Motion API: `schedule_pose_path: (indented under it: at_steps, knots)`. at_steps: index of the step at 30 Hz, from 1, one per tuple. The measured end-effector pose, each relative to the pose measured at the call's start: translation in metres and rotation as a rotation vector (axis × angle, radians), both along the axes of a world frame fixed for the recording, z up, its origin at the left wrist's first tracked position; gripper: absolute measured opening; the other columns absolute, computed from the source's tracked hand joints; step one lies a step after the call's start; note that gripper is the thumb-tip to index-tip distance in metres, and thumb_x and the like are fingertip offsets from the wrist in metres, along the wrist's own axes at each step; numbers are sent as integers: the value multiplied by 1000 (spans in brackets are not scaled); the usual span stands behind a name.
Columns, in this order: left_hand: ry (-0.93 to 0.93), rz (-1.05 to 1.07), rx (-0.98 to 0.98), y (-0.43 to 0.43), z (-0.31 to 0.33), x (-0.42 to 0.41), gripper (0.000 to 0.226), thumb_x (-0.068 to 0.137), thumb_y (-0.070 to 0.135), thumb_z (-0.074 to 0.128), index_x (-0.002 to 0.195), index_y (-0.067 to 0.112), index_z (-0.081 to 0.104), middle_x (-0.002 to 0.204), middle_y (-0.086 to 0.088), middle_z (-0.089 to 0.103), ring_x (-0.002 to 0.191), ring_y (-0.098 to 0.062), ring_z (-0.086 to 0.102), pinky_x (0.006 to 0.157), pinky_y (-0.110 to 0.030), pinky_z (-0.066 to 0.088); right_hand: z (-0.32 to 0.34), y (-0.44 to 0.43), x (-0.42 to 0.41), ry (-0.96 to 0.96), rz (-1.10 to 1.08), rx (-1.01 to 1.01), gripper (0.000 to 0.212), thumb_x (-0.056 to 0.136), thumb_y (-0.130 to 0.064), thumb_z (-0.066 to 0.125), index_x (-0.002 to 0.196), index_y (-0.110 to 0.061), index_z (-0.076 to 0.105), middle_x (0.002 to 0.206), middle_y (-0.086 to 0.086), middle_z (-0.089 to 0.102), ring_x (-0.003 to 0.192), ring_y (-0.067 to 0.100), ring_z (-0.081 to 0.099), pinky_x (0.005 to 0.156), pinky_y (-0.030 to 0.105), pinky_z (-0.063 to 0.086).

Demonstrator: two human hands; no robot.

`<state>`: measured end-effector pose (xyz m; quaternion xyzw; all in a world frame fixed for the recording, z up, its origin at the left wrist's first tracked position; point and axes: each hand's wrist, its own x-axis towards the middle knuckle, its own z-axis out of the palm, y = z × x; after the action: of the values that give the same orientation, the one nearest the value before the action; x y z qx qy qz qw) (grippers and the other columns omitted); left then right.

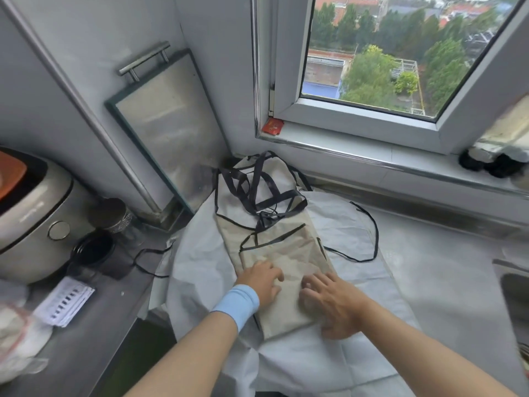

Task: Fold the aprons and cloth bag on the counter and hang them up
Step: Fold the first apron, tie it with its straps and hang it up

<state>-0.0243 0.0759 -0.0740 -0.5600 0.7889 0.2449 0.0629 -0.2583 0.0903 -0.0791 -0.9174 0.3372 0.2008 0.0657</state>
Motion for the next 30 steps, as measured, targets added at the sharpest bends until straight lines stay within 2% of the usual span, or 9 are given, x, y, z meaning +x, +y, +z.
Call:
schedule_pose_path:
  at_steps: [5,9,12,14,17,20,24,27,30]
  knots:
    - [-127,-89,99,28,0,-20,59,79,59,57,130,30,50,137,0,43,127,-27,37,106,-41,35,-6,2,1,-88,-97,2,45,89,-43,28,113,-20,57,131,-2,50,109,28,57,84,43,50]
    - [-153,-98,123,39,13,-19,81,70,68,63,139,30,40,139,1,43,127,-25,41,104,-41,37,10,3,10,-210,-331,81,26,94,-36,42,96,-23,65,105,-4,66,94,28,63,71,36,48]
    - [-151,-99,172,36,38,-17,50,80,39,65,124,21,52,128,-7,55,115,-30,54,90,-35,45,44,-3,20,-203,-488,170,24,95,-37,47,94,-20,63,99,7,68,94,30,61,71,35,43]
    - [-162,-69,258,29,59,-14,27,86,23,59,110,12,62,113,-13,65,101,-32,63,78,-32,47,72,-5,23,-217,-569,342,30,93,-47,51,83,-22,62,90,3,66,86,25,59,68,32,41]
    - [-196,-73,464,18,91,-7,31,86,32,66,110,14,65,99,-6,66,82,-27,61,74,-32,52,111,-9,18,-135,-629,607,43,72,-66,64,81,-24,66,82,-7,64,79,15,62,66,28,46]
    - [-136,-51,539,8,115,0,21,83,36,70,97,22,62,88,1,64,73,-18,59,71,-29,53,128,-12,11,41,-600,689,34,62,-44,76,92,-30,70,85,-9,67,88,19,69,74,31,55]
    - [-41,36,409,-12,116,6,16,83,36,70,86,25,60,72,7,53,65,-13,51,58,-22,43,116,-31,7,-102,-702,593,21,70,-31,73,90,-25,71,79,-9,66,90,20,69,75,30,55]
    - [47,140,233,-32,99,11,12,84,32,65,82,20,63,73,2,55,68,-18,51,54,-21,39,93,-54,8,-259,-706,325,12,74,-28,63,77,-16,61,73,-3,61,76,22,61,61,28,44]
    - [69,231,138,-56,80,13,17,85,31,59,71,24,58,74,3,56,75,-21,55,59,-24,40,67,-78,10,-249,-564,41,18,81,-33,59,72,-23,48,93,0,60,91,26,57,68,33,38]
